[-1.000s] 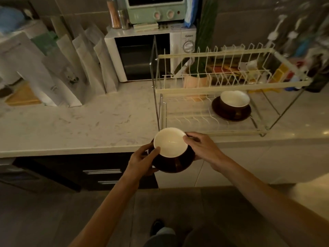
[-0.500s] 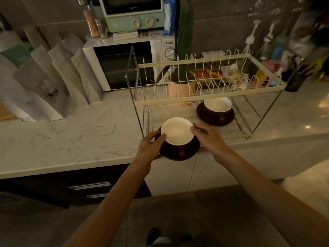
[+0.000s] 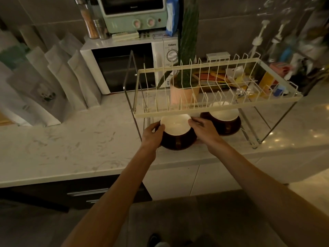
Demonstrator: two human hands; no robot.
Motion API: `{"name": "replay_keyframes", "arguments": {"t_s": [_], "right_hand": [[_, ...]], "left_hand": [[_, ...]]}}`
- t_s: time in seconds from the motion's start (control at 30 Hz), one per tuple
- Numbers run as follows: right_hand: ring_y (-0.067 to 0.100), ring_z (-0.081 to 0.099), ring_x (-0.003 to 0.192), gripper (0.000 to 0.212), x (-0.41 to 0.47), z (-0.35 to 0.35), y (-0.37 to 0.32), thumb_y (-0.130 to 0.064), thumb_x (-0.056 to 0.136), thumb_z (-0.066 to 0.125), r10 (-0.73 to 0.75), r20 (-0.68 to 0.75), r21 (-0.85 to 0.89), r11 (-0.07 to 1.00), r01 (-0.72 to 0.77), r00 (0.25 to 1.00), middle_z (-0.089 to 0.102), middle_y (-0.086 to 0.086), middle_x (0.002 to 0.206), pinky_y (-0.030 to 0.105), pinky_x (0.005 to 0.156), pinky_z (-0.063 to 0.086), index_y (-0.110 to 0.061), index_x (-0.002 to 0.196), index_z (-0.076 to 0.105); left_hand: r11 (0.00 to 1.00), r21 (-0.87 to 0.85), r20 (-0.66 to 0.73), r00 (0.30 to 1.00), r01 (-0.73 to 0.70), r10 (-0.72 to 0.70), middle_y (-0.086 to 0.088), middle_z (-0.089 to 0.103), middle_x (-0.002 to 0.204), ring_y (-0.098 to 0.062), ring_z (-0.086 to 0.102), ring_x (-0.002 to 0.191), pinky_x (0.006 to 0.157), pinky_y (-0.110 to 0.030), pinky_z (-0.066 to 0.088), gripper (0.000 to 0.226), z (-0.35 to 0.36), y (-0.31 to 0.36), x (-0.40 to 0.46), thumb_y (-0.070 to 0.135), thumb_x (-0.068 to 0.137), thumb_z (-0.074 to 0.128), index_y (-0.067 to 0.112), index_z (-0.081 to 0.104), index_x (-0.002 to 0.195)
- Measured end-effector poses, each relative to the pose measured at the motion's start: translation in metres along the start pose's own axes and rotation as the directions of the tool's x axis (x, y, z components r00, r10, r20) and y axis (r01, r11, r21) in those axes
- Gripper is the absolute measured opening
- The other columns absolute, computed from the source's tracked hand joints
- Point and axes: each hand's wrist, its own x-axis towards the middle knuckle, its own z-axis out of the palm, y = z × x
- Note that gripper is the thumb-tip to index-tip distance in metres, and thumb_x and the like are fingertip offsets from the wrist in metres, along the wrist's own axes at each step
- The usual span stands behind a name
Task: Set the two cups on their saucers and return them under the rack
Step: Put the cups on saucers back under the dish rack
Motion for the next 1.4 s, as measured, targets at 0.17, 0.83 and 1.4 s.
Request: {"name": "replay_keyframes", "arguments": {"t_s": [0.17,0.83,1.4], "right_hand": [[0.017,0.054,0.123,0.041,0.023,0.006,0.004,-0.041,0.093,0.057,-0.014,-0.001,-0.052,0.999,0.014,1.0,0.061,-0.001,0.133,0.036,0.103,0.046,-0.022,0.129,0.063],[0.02,0.047,0.135,0.054,0.041,0.017,0.008,-0.043,0.091,0.058,0.004,0.029,-0.002,1.0,-0.004,1.0,0.052,0.0,0.146,0.044,0.112,0.041,-0.023,0.141,0.05],[0.02,0.045,0.137,0.066,0.043,0.023,0.007,-0.053,0.089,0.058,0.021,0.022,0.006,1.0,-0.021,1.0,0.048,-0.002,0.149,0.042,0.113,0.039,-0.024,0.147,0.042]], "left_hand": [[1.0,0.007,-0.034,0.999,0.003,-0.002,-0.006,0.063,0.123,-0.024,0.061,0.111,0.097,-0.043,0.052,0.036,0.007,0.0,0.018,0.025,0.094,0.056,0.02,0.059,0.129],[1.0,-0.002,-0.081,0.996,0.026,-0.026,-0.008,0.057,0.132,-0.028,0.054,0.121,0.101,-0.048,0.048,0.04,0.017,0.0,0.034,0.029,0.096,0.052,0.018,0.053,0.135],[1.0,-0.003,-0.103,0.994,0.019,-0.019,-0.009,0.055,0.137,-0.029,0.052,0.125,0.102,-0.049,0.047,0.043,0.016,-0.002,0.038,0.032,0.096,0.052,0.017,0.051,0.137]]}}
